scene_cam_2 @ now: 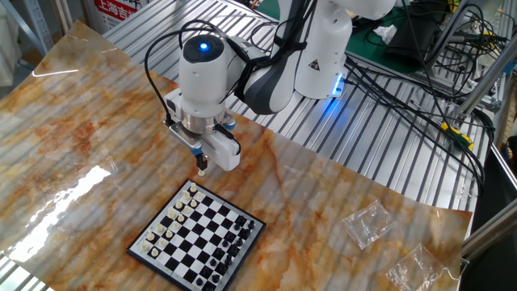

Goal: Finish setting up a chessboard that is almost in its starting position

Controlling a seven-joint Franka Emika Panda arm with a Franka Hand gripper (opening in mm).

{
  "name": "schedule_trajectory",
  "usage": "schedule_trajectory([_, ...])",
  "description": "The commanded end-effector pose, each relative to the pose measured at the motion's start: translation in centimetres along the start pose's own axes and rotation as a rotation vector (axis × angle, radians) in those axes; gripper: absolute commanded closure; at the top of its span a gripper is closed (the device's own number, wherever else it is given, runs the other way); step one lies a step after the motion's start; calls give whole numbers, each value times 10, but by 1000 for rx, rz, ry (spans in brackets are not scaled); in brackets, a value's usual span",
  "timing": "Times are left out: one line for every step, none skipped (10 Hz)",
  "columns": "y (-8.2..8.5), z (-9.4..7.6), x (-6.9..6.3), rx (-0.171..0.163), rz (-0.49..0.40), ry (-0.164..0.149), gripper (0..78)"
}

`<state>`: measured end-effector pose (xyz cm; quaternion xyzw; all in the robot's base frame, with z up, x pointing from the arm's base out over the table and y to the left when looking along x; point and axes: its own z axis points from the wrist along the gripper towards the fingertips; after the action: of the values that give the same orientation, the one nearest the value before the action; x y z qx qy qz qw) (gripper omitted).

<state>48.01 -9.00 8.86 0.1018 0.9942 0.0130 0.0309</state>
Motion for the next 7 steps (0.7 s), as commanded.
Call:
schedule_trajectory([-1, -11, 1, 6, 16, 7, 764])
schedule_trajectory([-1, -12, 1, 7, 19, 6, 764])
schedule_trajectory([0, -14, 1, 7, 21, 6, 764])
schedule_trajectory([2, -19, -2, 8, 29, 6, 764])
schedule_trajectory([3, -25, -5, 9, 32, 11, 764])
schedule_trajectory([4, -29, -8, 9, 38, 12, 764])
schedule_trajectory([4, -29, -9, 9, 39, 12, 764])
